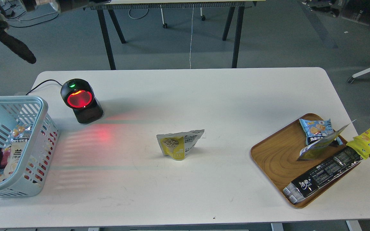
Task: Scan snack and place in basket
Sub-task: 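Release the snack bag on the table and withdraw the right arm, then reach the left gripper to the yellow snack bag and grasp it, then carry the snack bag with the left gripper past the barcode scanner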
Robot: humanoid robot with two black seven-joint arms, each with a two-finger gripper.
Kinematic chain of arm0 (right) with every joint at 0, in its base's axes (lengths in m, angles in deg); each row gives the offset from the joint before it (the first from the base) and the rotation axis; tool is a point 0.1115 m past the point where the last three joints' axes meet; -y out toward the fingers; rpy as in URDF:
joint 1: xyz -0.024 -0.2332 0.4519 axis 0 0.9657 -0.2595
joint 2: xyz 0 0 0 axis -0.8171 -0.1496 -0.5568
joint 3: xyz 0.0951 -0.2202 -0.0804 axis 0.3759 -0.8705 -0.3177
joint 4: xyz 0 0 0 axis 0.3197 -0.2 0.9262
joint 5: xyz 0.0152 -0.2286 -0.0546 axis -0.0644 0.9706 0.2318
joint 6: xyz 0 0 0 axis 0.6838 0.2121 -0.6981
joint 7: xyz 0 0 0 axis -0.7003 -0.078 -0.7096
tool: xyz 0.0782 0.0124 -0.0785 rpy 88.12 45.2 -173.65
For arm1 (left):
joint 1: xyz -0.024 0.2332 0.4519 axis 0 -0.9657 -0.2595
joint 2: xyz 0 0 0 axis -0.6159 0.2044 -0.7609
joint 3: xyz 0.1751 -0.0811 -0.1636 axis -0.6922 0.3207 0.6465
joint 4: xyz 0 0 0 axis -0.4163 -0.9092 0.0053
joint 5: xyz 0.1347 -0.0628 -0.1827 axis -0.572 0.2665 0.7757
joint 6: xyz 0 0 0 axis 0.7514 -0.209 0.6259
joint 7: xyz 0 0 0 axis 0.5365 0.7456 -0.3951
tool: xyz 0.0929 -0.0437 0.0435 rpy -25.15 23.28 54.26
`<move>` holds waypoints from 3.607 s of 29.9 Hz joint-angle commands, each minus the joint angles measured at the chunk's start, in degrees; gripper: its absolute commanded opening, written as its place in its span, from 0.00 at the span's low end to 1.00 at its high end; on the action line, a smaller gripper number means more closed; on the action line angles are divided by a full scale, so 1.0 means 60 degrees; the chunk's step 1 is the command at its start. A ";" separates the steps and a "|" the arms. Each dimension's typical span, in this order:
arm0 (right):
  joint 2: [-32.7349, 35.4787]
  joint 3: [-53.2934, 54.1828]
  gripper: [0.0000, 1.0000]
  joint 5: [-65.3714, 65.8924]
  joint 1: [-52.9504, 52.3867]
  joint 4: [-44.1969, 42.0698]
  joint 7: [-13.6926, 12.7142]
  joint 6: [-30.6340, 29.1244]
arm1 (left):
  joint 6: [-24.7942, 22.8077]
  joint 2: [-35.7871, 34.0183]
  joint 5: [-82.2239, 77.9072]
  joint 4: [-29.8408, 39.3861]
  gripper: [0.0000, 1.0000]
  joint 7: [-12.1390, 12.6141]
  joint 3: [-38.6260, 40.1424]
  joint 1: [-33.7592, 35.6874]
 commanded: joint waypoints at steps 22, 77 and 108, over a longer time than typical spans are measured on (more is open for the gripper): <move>-0.3472 0.2688 0.99 -0.9078 0.4241 -0.3964 -0.0649 0.0000 | 0.0004 0.1598 -0.9709 0.3596 0.97 -0.0804 -0.2021 -0.0687; -0.3531 0.2630 0.99 -0.9005 0.4124 -0.4022 -0.0783 0.0000 | 0.0004 -0.0889 -1.2994 0.3773 0.00 -0.2767 -0.2389 -0.1917; -0.3545 0.2660 0.99 -0.8990 0.4183 -0.4022 -0.0753 0.0000 | 0.0004 -0.2987 -1.2994 0.3026 0.00 -0.2959 -0.2389 -0.2709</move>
